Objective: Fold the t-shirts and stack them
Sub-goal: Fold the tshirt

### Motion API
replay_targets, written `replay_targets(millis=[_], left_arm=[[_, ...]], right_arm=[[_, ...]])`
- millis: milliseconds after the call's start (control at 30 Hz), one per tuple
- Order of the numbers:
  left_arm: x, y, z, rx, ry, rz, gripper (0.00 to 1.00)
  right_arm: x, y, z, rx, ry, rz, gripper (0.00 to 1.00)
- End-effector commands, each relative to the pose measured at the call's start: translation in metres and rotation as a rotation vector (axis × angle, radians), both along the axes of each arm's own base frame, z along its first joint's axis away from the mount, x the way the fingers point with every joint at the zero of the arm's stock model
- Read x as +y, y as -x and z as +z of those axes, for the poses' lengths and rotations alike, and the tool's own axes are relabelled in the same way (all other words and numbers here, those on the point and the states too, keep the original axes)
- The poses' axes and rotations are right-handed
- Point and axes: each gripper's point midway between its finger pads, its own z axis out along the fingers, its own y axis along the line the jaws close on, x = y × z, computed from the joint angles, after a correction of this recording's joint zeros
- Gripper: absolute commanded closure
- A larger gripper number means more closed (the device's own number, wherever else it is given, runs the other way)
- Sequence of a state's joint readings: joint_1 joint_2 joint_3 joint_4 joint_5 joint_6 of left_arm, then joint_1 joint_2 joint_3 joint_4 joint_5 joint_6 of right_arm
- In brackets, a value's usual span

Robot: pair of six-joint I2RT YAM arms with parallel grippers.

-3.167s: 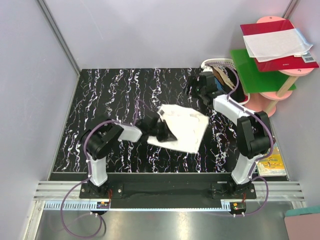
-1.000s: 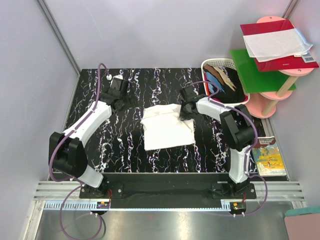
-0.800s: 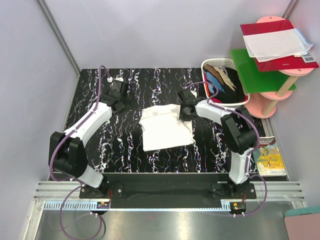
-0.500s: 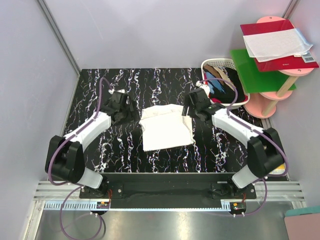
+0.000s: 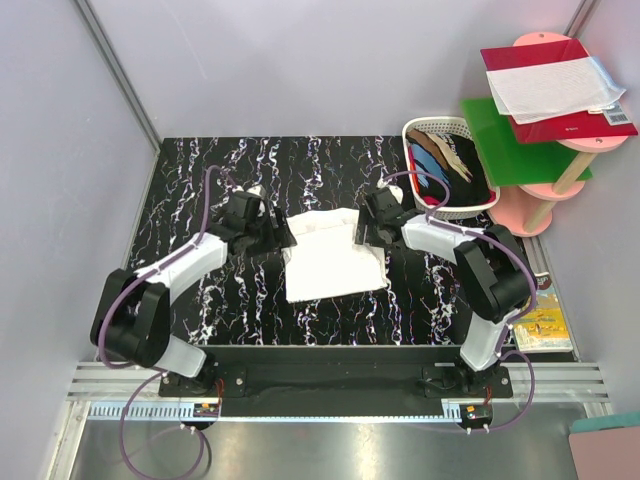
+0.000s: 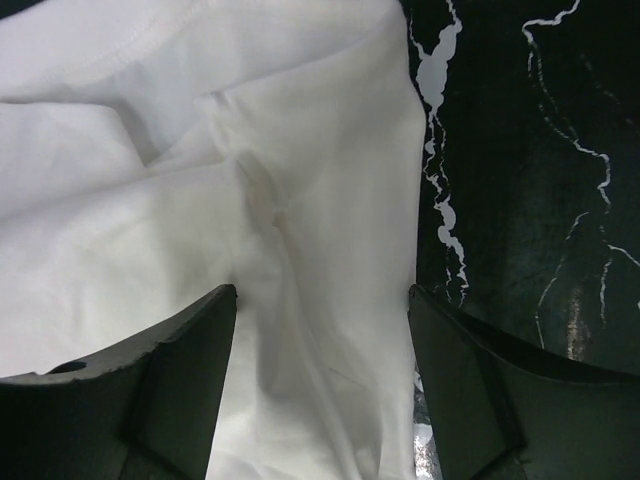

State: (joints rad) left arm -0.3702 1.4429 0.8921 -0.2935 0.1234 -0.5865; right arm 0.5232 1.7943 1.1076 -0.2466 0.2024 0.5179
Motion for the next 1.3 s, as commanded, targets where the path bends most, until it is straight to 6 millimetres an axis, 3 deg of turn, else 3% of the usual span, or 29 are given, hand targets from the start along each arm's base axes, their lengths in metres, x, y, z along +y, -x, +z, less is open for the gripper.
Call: replay_targets(millis=[0,67,100,133,167,200,400,467,567,633,833,1067,1267], left_arm=[[-0.019,-0.008,-0.003,-0.020,0.069,-0.032,0.29],[-0.022,-0.008,-0.010,-0.003,0.073,-0.035,0.44],[-0.023,-0.009,-0.011,-0.001,0.077,-0.035,0.69],[-0.025,-0.009,-0.012,0.003,0.083,-0.035,0.84],[-0.027,-0.008,-0.012,0.003,0.085,-0.036,0.95],[-0.027,-0.008,-0.012,0.002,0.085,-0.034,1.00],[-0.028,-0.010,-0.008,-0.015,0.081,-0.033,1.00],[-0.028,-0.011,-0.008,-0.018,0.078,-0.031,1.00],[-0.028,-0.013,-0.007,-0.022,0.078,-0.030,1.00],[-0.030,-0.014,-0.006,-0.022,0.077,-0.036,1.00],[-0.030,-0.015,-0.008,-0.018,0.073,-0.039,1.00],[-0.031,-0.015,-0.013,-0.007,0.066,-0.039,1.00],[-0.032,-0.015,-0.021,0.008,0.056,-0.042,1.00]], right_arm=[[0.022,-0.023,0.018,-0.068,-0.080,0.006,0.24],[0.022,-0.023,0.013,-0.064,-0.080,0.003,0.25],[0.023,-0.024,0.013,-0.067,-0.084,0.003,0.25],[0.023,-0.024,0.013,-0.068,-0.087,0.003,0.25],[0.023,-0.025,0.014,-0.073,-0.090,0.001,0.26],[0.025,-0.026,0.014,-0.077,-0.098,0.005,0.27],[0.029,-0.029,0.018,-0.122,-0.136,0.015,0.37],[0.032,-0.027,0.018,-0.122,-0.149,0.026,0.65],[0.033,-0.026,0.020,-0.127,-0.162,0.028,0.76],[0.033,-0.028,0.023,-0.139,-0.165,0.025,0.71],[0.027,-0.022,0.030,-0.122,-0.140,0.016,0.35],[0.016,-0.020,0.050,-0.169,-0.127,-0.014,0.32],[0.018,-0.022,0.064,-0.212,-0.166,-0.021,0.32]])
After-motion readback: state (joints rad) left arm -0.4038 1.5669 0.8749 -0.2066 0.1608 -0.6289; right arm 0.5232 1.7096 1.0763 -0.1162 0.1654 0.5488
